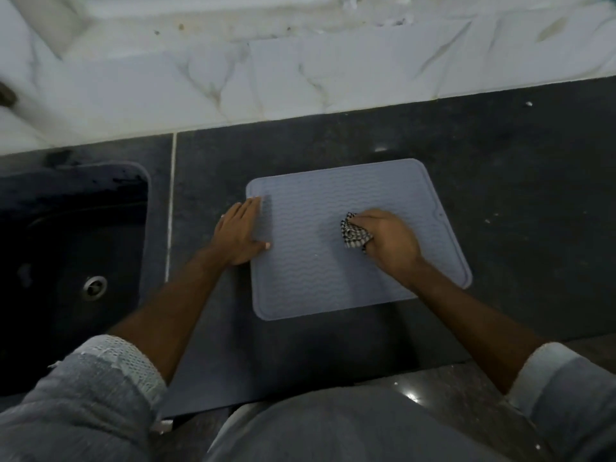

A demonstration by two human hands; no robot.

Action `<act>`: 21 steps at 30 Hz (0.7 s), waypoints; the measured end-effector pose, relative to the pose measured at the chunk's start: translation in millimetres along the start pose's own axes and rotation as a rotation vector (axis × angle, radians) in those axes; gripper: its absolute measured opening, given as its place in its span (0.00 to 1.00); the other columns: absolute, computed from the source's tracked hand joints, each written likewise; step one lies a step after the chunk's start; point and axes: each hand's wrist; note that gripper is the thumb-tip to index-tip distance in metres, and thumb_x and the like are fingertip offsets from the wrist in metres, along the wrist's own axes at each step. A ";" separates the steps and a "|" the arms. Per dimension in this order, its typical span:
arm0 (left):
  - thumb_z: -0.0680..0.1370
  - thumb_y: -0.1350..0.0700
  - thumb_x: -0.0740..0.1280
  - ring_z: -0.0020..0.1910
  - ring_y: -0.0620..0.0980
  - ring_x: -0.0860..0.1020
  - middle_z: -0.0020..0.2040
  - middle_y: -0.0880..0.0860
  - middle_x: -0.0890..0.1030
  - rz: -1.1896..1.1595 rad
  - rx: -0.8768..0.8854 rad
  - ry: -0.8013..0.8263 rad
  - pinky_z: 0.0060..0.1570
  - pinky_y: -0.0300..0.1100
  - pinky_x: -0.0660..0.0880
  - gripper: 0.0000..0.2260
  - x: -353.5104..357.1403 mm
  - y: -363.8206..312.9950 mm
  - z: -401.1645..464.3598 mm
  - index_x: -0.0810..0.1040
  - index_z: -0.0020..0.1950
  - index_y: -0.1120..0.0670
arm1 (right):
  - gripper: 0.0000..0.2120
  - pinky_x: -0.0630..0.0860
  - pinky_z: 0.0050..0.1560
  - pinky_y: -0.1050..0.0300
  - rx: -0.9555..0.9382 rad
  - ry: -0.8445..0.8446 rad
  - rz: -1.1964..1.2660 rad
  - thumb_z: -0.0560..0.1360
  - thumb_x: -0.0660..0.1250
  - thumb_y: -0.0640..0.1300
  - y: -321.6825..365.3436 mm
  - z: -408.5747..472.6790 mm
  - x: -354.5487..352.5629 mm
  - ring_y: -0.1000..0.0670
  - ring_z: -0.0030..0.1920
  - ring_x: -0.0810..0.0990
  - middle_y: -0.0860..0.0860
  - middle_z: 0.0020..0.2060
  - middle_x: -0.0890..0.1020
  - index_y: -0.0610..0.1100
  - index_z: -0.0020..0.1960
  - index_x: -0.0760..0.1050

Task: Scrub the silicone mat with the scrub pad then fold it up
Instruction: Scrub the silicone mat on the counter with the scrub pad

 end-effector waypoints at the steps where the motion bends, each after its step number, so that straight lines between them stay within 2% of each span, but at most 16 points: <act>1: 0.73 0.45 0.71 0.77 0.57 0.49 0.78 0.57 0.50 -0.001 -0.018 0.030 0.74 0.54 0.48 0.46 -5.4 8.5 -0.3 0.44 0.78 0.57 | 0.19 0.67 0.65 0.50 -0.018 0.027 -0.004 0.71 0.67 0.31 9.5 12.6 5.5 0.41 0.60 0.75 0.39 0.59 0.78 0.36 0.62 0.75; 5: 0.68 0.44 0.75 0.76 0.60 0.48 0.79 0.55 0.50 -0.036 -0.071 0.091 0.73 0.59 0.48 0.54 -19.5 26.4 2.2 0.38 0.78 0.52 | 0.21 0.70 0.62 0.51 -0.079 0.095 -0.036 0.68 0.69 0.30 45.4 61.0 24.8 0.40 0.57 0.76 0.39 0.58 0.79 0.36 0.60 0.76; 10: 0.67 0.42 0.76 0.76 0.59 0.46 0.79 0.55 0.49 -0.049 -0.025 0.126 0.73 0.60 0.46 0.56 -19.5 35.5 7.3 0.36 0.77 0.50 | 0.20 0.70 0.61 0.49 -0.126 0.145 -0.161 0.69 0.68 0.35 85.5 113.5 45.6 0.42 0.59 0.75 0.42 0.59 0.78 0.41 0.61 0.77; 16: 0.63 0.40 0.77 0.76 0.57 0.44 0.79 0.56 0.48 -0.096 -0.049 0.172 0.72 0.56 0.40 0.63 -16.6 36.7 13.4 0.27 0.74 0.51 | 0.10 0.77 0.50 0.47 -0.157 0.235 -0.234 0.72 0.67 0.41 113.9 166.0 68.4 0.42 0.50 0.80 0.42 0.49 0.82 0.41 0.52 0.80; 19: 0.62 0.38 0.77 0.77 0.56 0.44 0.78 0.57 0.49 -0.109 -0.066 0.163 0.71 0.55 0.38 0.65 -15.5 40.2 12.6 0.25 0.72 0.52 | 0.10 0.76 0.50 0.46 -0.164 0.257 -0.310 0.73 0.66 0.42 113.5 180.9 81.8 0.41 0.50 0.79 0.42 0.50 0.81 0.40 0.52 0.79; 21: 0.62 0.38 0.77 0.77 0.56 0.45 0.78 0.57 0.51 -0.120 -0.059 0.141 0.71 0.57 0.37 0.65 -14.5 40.6 11.6 0.23 0.71 0.51 | 0.12 0.74 0.54 0.46 -0.198 0.270 -0.426 0.72 0.66 0.40 108.0 176.6 94.0 0.41 0.54 0.77 0.43 0.54 0.79 0.41 0.56 0.77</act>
Point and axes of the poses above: each hand's wrist, its own z-axis towards the middle knuckle, its own x-axis out of the palm, y = z × x
